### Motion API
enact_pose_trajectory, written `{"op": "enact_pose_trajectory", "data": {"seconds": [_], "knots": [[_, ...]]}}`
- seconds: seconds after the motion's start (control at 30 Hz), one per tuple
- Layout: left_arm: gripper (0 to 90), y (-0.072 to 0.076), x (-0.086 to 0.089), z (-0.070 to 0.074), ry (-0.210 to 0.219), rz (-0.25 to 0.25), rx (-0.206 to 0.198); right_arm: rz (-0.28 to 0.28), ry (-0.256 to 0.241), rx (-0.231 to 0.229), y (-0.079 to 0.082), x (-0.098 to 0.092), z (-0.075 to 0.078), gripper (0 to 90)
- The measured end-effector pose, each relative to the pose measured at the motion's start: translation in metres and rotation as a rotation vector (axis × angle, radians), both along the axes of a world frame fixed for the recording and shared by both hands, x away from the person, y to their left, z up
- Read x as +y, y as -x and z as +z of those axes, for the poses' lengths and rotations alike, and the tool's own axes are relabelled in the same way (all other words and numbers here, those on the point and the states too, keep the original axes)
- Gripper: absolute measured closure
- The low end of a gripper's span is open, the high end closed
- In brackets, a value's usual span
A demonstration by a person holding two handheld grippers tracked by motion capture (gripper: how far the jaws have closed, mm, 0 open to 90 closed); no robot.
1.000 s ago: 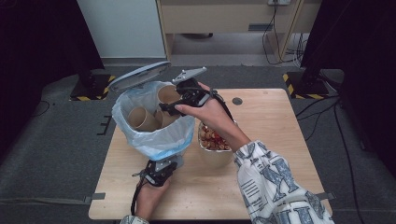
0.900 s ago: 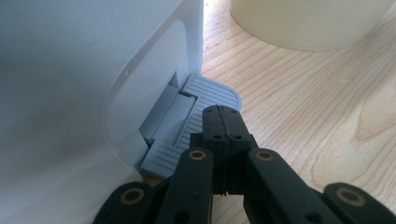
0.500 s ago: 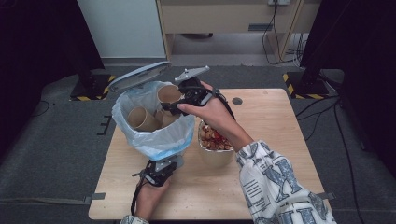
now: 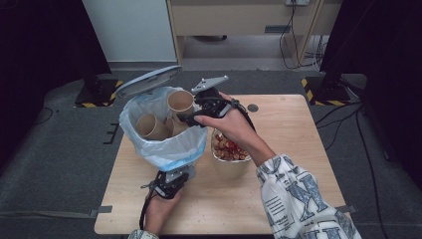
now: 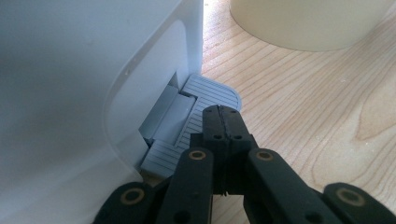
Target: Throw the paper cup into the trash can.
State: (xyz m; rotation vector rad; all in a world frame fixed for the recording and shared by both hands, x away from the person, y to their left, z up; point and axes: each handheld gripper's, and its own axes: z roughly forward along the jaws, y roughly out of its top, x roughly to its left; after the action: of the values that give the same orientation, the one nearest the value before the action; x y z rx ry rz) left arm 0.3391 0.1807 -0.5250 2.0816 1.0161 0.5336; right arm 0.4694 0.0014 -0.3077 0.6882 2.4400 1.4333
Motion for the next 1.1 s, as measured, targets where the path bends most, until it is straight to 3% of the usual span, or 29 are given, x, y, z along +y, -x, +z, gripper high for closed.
{"op": "enact_pose_trajectory", "data": {"seconds": [0.53,0.77,1.1], "knots": [[89.7,0.0,0.0,0.0,0.0,-0.001,0.001,0.004,-0.01,-0.042,0.003,-0.008,-0.002,53.6],[89.6,0.0,0.001,0.0,0.003,-0.002,0.0,0.011,-0.011,-0.04,-0.001,0.001,-0.004,45.7],[89.6,0.0,0.001,0.0,0.003,-0.002,0.002,-0.037,-0.028,-0.052,-0.002,-0.016,0.0,26.2]]}}
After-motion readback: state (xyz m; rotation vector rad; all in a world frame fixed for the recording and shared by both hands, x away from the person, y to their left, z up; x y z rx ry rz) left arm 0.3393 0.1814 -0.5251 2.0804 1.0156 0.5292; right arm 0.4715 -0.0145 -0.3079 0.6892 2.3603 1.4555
